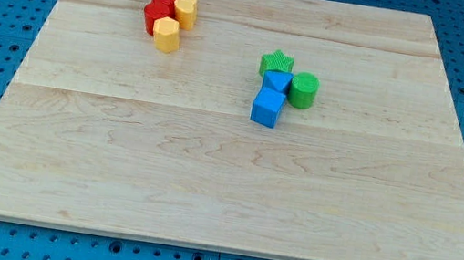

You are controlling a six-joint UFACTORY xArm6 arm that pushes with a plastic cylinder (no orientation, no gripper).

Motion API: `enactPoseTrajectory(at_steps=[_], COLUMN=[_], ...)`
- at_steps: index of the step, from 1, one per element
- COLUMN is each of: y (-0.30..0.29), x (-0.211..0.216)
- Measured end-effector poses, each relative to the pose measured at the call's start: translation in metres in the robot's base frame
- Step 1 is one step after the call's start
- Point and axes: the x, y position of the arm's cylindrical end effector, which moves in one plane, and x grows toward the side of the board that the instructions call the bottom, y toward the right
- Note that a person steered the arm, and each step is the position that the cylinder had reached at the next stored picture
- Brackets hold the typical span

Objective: Move your arm towards the bottom side of the board

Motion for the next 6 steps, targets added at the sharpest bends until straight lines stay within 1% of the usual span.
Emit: enactPoseTrajectory(at_steps=[1,2,3,4,5,6], y=[0.018,0.139,0.240,0.305,0.339,0.328], x=[-0.003,0.010,0.019,0.068,0.117,0.143])
